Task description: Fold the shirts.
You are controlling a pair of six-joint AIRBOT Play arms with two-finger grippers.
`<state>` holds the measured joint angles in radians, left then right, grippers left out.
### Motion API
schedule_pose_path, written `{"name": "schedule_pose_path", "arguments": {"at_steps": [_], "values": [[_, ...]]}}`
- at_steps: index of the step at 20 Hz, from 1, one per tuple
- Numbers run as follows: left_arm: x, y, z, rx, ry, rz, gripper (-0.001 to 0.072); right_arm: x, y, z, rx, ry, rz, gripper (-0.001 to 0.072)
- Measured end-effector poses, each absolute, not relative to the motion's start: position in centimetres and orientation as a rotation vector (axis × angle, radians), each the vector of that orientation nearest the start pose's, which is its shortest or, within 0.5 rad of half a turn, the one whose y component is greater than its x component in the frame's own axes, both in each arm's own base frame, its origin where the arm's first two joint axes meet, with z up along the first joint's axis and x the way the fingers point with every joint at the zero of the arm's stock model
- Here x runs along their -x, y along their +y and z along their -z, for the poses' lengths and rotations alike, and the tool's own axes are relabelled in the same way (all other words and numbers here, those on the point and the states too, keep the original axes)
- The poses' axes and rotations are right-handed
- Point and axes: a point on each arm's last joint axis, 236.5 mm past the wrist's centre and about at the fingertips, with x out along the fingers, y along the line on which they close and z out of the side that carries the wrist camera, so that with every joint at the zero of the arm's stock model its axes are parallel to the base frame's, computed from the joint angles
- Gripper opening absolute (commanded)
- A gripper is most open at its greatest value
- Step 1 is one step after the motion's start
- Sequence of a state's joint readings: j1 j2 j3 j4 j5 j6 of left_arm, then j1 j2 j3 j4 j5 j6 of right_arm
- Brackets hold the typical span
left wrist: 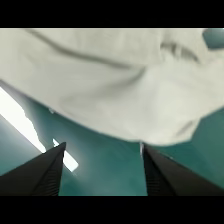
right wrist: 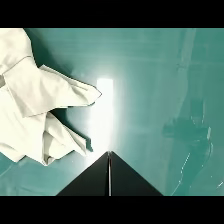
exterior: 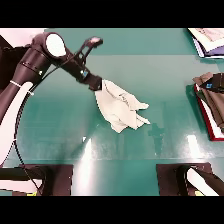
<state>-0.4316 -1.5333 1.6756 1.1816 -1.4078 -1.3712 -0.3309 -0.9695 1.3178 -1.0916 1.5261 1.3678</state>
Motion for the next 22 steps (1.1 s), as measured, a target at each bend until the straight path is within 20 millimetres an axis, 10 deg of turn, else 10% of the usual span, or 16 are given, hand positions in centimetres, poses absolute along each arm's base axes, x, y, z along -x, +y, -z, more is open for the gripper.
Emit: {"name": "schedule_pose_path", "arguments": {"at_steps": [7,13,14,16,22], "values": [[-26.3,-31.3,0.5,0.123,1.463,0.865,0.0545,-31.7,0.6,-17.0,-0.300,1.051,-0.223,0.0022],[-24.6,-35.7,4.3,0.280,1.362,0.804,0.0543,-31.8,0.6,-17.0,-0.300,1.046,-0.221,0.0022],[-24.9,-36.0,4.6,0.295,1.345,0.786,0.0507,-31.8,0.6,-17.0,-0.300,1.046,-0.222,0.0022],[-25.4,-36.5,5.1,0.326,1.322,0.754,0.0032,-31.8,0.6,-17.0,-0.300,1.048,-0.222,0.0022],[-26.6,-34.8,3.1,0.333,1.293,0.737,0.0024,-31.8,3.0,-16.6,-0.382,1.048,-0.315,0.0098]]}}
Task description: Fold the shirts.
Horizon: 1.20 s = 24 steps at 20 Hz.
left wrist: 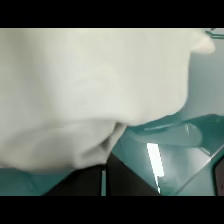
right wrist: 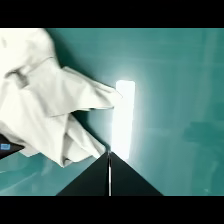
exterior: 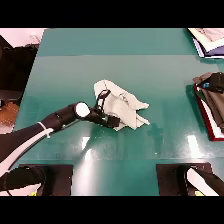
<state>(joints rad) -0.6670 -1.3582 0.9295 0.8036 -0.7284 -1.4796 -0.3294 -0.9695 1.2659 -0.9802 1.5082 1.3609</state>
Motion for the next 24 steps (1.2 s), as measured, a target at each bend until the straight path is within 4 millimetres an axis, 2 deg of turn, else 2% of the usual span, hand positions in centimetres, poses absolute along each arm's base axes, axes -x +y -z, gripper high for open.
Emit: {"name": "schedule_pose_path", "arguments": {"at_steps": [1,2,3,6,9,13,17,18,20,22,24], "values": [[-27.0,-33.6,1.9,0.312,1.277,0.739,0.0025,-31.8,3.9,-16.0,-0.413,1.051,-0.350,0.0360],[-27.8,-32.1,0.6,0.288,1.249,0.731,0.0025,-31.8,4.8,-15.1,-0.442,1.065,-0.379,0.0500],[-28.3,-30.6,-0.5,0.264,1.228,0.722,0.0025,-31.8,5.6,-13.8,-0.471,1.084,-0.402,0.0502],[-29.5,-26.0,-3.4,0.204,1.166,0.671,0.0025,-31.3,8.9,-8.3,-0.524,1.202,-0.485,0.0502],[-29.5,-23.2,-4.4,0.165,1.161,0.633,0.0025,-30.8,13.0,-2.6,-0.506,1.315,-0.565,0.0502],[-28.9,-21.7,-4.6,0.137,1.184,0.615,0.0025,-31.7,17.6,2.8,-0.439,1.379,-0.612,0.0502],[-28.4,-21.2,-4.5,0.125,1.206,0.612,0.0025,-32.9,21.2,5.4,-0.374,1.407,-0.661,0.0499],[-28.3,-21.2,-4.5,0.124,1.209,0.612,0.0025,-33.0,22.0,5.9,-0.361,1.414,-0.672,0.0471],[-28.3,-21.1,-4.4,0.120,1.213,0.611,0.0025,-33.0,23.3,6.6,-0.337,1.428,-0.694,0.0364],[-28.2,-21.0,-4.4,0.119,1.216,0.611,0.0025,-32.7,24.3,7.1,-0.316,1.436,-0.713,0.0017],[-28.1,-21.0,-4.3,0.117,1.221,0.611,0.0025,-32.7,24.7,7.2,-0.303,1.434,-0.720,0.0020]]}}
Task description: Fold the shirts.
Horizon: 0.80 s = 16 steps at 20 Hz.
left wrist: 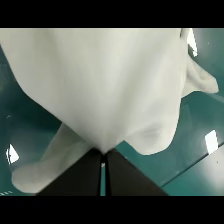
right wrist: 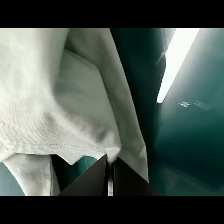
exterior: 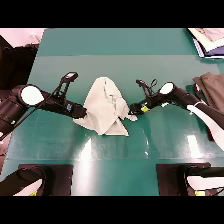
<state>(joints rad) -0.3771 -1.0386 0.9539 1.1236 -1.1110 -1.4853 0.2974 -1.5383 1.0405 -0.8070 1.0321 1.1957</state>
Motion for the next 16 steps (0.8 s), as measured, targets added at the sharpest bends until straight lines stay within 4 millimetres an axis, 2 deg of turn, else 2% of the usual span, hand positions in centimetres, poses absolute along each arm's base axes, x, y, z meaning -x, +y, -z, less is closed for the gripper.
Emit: {"name": "schedule_pose_path", "arguments": {"at_steps": [2,3,6,9,12,16], "values": [[-28.1,-20.7,-4.6,0.097,1.223,0.610,0.0025,-33.3,24.3,6.4,-0.305,1.407,-0.714,0.0020],[-28.1,-20.4,-4.9,0.073,1.223,0.605,0.0025,-34.0,23.8,5.4,-0.312,1.376,-0.706,0.0019],[-29.1,-18.3,-7.8,-0.048,1.171,0.565,0.0025,-36.4,20.4,0.5,-0.359,1.242,-0.649,0.0019],[-30.6,-16.1,-13.1,-0.151,1.058,0.502,0.0025,-38.5,15.4,-6.4,-0.405,1.073,-0.573,0.0019],[-31.3,-15.0,-18.6,-0.185,0.941,0.468,0.0025,-39.4,10.9,-14.0,-0.417,0.894,-0.500,0.0019],[-31.1,-14.0,-26.3,-0.193,0.783,0.449,0.0024,-38.5,7.8,-24.7,-0.361,0.642,-0.448,0.0018]]}}
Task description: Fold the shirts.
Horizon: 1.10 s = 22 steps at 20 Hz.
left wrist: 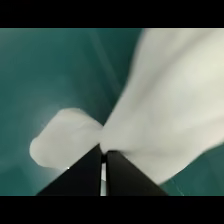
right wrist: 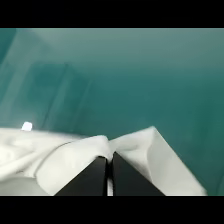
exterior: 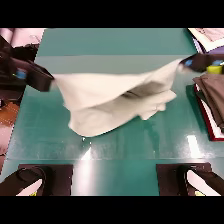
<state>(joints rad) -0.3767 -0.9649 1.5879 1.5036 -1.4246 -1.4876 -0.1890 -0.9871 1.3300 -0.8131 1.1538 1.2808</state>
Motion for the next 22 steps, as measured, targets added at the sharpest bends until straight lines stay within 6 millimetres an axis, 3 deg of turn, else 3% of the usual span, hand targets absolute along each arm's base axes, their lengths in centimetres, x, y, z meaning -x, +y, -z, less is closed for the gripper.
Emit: {"name": "schedule_pose_path", "arguments": {"at_steps": [3,7,10,13,15,18,20,22], "values": [[-29.8,-13.3,-32.4,-0.183,0.657,0.444,0.0025,-36.0,7.0,-32.6,-0.296,0.457,-0.428,0.0018],[-26.8,-11.9,-39.3,-0.169,0.508,0.442,0.0024,-31.5,6.2,-41.6,-0.204,0.237,-0.383,0.0018],[-24.9,-11.2,-42.8,-0.156,0.416,0.441,0.0024,-28.0,5.2,-46.8,-0.136,0.105,-0.313,0.0017],[-23.7,-10.9,-44.7,-0.145,0.364,0.446,0.0024,-25.3,4.0,-50.6,-0.067,0.018,-0.219,0.0017],[-23.2,-11.1,-45.2,-0.138,0.347,0.463,0.0024,-24.4,3.2,-52.1,-0.032,0.002,-0.167,0.0016],[-24.3,-11.8,-44.5,-0.136,0.358,0.472,0.0024,-25.5,2.2,-52.2,-0.055,0.039,-0.158,0.0016],[-26.9,-12.0,-41.5,-0.160,0.431,0.445,0.0024,-27.7,1.7,-50.4,-0.131,0.113,-0.212,0.0017],[-30.3,-12.4,-36.5,-0.198,0.544,0.409,0.0024,-31.0,0.8,-46.6,-0.233,0.233,-0.265,0.0017]]}}
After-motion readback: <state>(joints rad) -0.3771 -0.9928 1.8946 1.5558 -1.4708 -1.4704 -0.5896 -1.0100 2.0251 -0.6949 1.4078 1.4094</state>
